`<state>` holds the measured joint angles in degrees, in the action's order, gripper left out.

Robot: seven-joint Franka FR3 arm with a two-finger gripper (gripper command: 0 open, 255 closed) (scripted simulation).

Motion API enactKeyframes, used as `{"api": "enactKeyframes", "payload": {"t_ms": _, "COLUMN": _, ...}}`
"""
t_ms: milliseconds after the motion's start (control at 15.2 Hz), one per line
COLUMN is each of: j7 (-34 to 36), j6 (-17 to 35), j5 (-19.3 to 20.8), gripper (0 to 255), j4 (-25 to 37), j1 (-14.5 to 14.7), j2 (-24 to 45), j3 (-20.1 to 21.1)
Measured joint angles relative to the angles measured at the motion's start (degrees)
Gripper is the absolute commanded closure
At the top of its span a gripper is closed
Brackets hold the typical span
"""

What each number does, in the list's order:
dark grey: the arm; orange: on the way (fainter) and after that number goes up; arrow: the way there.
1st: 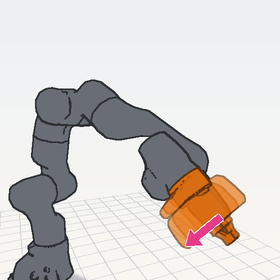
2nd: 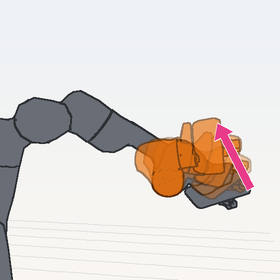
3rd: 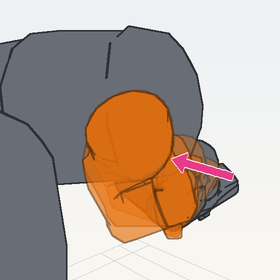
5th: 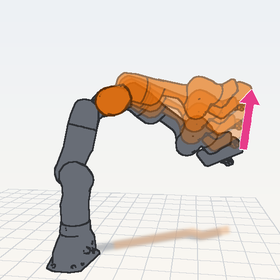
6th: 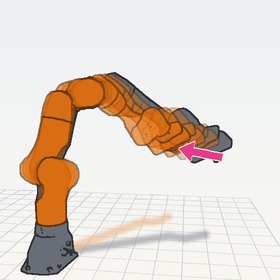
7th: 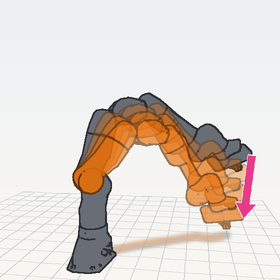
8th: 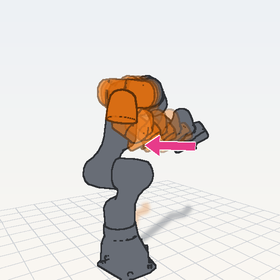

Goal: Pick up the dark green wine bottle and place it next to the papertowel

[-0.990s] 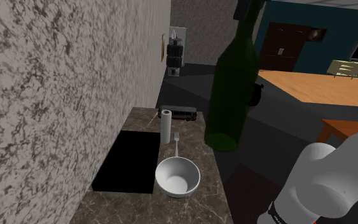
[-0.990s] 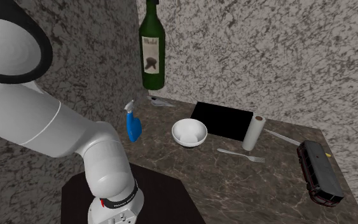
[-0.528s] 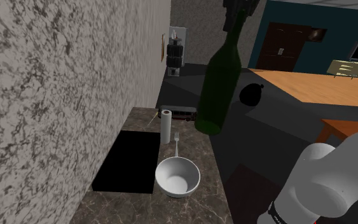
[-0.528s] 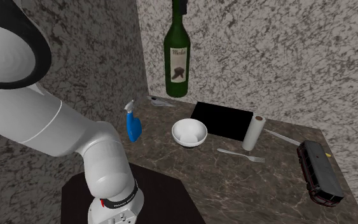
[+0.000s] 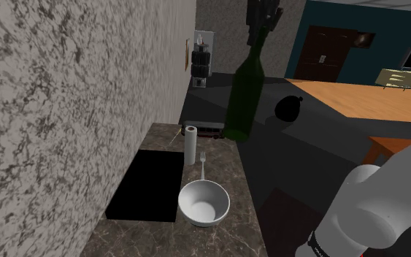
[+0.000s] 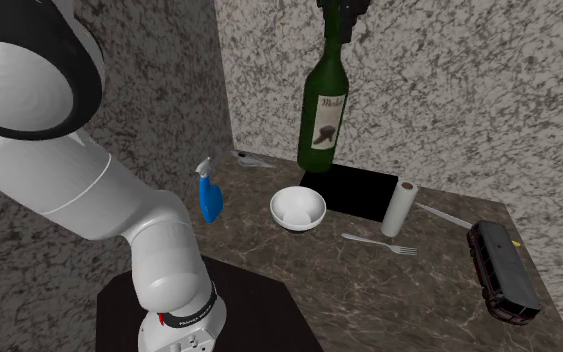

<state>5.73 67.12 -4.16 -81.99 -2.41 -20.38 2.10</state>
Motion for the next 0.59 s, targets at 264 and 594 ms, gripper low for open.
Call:
{"api": "enactKeyframes", "payload": {"t_ms": 264, "j7": -4.7, "j6": 1.9, "j5": 0.7, "gripper": 255, "j4": 1.7, "j1": -1.2, "j2": 3.9, "j3": -3.2}}
{"api": "enactKeyframes", "payload": {"t_ms": 594, "j7": -10.3, "j6": 4.1, "j5": 0.8, "gripper": 255, "j4": 5.7, "j1": -2.9, "j2": 10.4, "j3": -6.9}}
